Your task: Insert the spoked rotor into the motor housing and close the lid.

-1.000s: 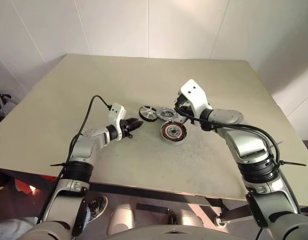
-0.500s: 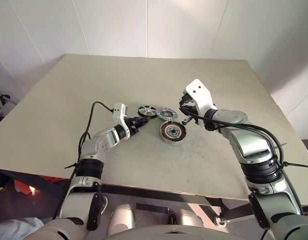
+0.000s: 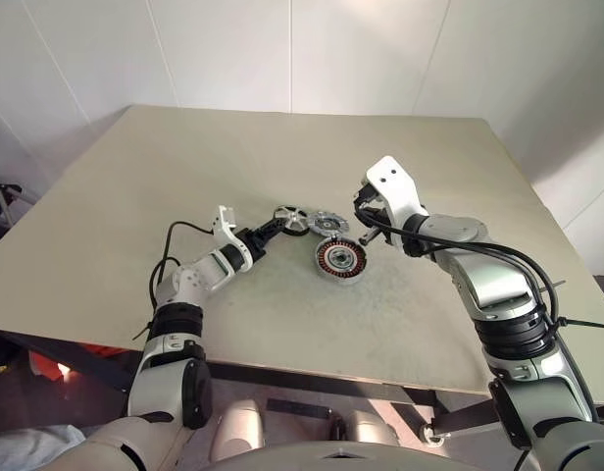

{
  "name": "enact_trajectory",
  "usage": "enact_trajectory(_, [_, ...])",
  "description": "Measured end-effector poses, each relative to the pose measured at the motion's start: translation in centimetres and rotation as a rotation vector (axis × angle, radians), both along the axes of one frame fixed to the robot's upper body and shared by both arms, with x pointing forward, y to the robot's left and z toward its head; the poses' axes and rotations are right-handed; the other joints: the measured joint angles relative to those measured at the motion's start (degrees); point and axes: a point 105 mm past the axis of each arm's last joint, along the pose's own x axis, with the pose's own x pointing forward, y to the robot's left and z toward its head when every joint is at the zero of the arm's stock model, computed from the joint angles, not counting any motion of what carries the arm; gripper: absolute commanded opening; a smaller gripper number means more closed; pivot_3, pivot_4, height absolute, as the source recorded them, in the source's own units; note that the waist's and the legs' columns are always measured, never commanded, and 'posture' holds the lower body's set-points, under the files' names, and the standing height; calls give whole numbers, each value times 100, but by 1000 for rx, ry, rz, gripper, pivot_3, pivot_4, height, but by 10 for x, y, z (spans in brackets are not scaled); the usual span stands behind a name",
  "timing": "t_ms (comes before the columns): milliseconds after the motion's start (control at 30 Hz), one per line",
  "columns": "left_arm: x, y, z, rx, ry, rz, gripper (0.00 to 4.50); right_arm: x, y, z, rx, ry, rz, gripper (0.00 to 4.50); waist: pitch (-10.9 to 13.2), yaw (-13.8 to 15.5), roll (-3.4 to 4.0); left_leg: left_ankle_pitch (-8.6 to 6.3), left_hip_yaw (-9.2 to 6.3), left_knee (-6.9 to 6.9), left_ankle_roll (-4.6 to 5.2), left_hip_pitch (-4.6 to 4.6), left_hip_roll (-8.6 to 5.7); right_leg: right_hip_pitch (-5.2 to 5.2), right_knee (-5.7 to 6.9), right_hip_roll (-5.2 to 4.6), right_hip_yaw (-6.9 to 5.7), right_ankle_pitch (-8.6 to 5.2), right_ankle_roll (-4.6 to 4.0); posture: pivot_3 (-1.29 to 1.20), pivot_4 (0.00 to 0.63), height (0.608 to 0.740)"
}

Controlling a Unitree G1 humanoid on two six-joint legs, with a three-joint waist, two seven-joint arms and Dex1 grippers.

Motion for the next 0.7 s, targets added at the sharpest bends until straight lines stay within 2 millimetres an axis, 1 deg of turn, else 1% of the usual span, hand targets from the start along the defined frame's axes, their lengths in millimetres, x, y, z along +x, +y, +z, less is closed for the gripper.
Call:
enact_trajectory(67, [7, -5, 0, -28, 17, 11, 3789, 0, 0, -1, 1, 4, -1, 0, 0, 23, 0, -1, -1, 1, 1, 3, -1, 4, -1, 0, 0, 0, 2, 0, 0, 740])
enact_trajectory(167, [15, -12, -1, -57, 44, 34, 3209, 0, -1, -2, 1, 8, -1, 0, 1, 42, -1, -1, -2, 3, 2, 4, -3, 9, -5, -1, 0, 2, 6, 0, 0, 740])
enact_trajectory(300, [17, -20, -7, -76, 77, 32, 1879, 0, -1, -2, 1, 8, -2, 0, 5, 46, -9, -2, -3, 1, 4, -9, -2, -4, -8, -1, 0, 4, 9, 0, 0, 740])
enact_trajectory(333, [16, -21, -7, -80, 78, 31, 1469, 0, -1, -2, 1, 8, -3, 0, 6, 46, -9, -3, -3, 0, 5, -13, -2, -8, -8, -1, 0, 4, 9, 0, 0, 740])
enact_trajectory(433, [19, -22, 0, -95, 58, 21, 449, 0, -1, -2, 0, 8, -7, 0, 6, 46, -9, -3, -3, -2, 5, -9, -1, -5, -7, -1, 0, 3, 9, 0, 0, 740])
enact_trajectory(600, [14, -15, 0, -107, 51, -7, 413, 0, -2, -4, -1, 11, -16, 0, 7, 10, -11, -3, -2, -1, 4, -2, 0, -2, -6, -1, 0, 3, 8, 0, 0, 740])
enact_trajectory(667, [9, -8, 1, -129, 40, -16, 413, 0, -3, -5, -2, 12, -18, 0, 7, -9, -11, -3, -1, -4, 3, -4, 1, -5, -6, -1, 0, 2, 7, 0, 0, 740])
enact_trajectory(700, [7, -1, 1, -138, 34, -11, 413, 0, -5, -6, -8, 14, -22, 0, 7, -20, -11, -3, -1, -6, 3, -5, 1, -6, -6, -1, 0, 2, 6, 0, 0, 740])
